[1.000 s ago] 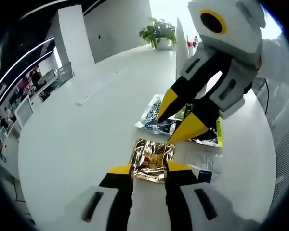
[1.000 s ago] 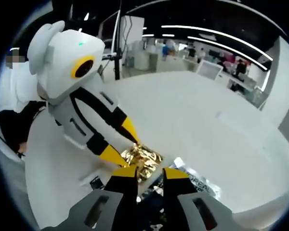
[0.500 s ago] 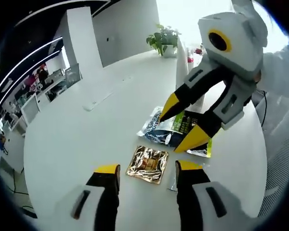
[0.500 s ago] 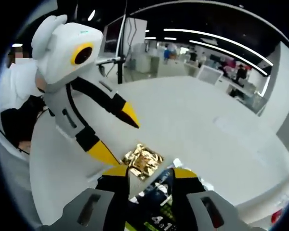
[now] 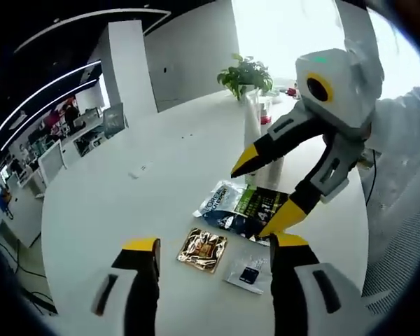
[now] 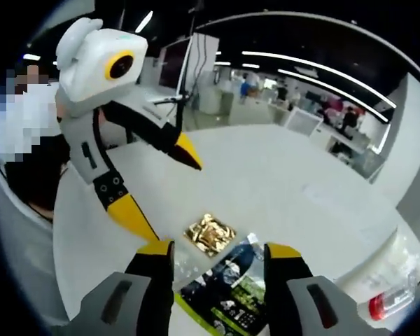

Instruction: Arrange the skincare products in the storage area until every visible bottle or jar stands upright without overlapping.

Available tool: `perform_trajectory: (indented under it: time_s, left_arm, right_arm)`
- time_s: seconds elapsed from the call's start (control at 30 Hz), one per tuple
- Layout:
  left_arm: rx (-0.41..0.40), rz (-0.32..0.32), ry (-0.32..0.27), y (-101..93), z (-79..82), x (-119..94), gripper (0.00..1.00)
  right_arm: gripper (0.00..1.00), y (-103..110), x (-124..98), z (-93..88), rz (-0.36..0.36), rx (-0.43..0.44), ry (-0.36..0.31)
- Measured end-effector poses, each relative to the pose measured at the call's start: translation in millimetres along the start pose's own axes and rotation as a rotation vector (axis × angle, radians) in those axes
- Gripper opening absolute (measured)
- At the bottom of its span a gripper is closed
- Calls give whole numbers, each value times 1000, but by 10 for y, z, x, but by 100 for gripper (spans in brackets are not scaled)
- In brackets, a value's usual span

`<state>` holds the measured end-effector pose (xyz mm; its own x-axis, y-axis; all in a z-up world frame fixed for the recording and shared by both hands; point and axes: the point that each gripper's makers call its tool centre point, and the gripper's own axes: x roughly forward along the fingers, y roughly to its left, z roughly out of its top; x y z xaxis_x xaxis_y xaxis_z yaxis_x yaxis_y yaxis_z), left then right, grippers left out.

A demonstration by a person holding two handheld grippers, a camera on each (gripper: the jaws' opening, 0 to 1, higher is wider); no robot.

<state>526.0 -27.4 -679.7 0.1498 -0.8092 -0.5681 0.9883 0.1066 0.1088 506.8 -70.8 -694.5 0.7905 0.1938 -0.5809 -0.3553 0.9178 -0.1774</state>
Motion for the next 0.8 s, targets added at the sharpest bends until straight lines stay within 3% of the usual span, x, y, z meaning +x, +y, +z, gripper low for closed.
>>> perform_trajectory:
  time_s: [0.43,0.8]
  left_arm:
    - [-28,33,-52,-21,182,-160,74]
    - [-38,43,-61,-109,201,-258,82]
  right_arm:
    - [66,-29,-277,68,-33,-31,-24]
    - [83,-25,-494,76,-51,-64,-30]
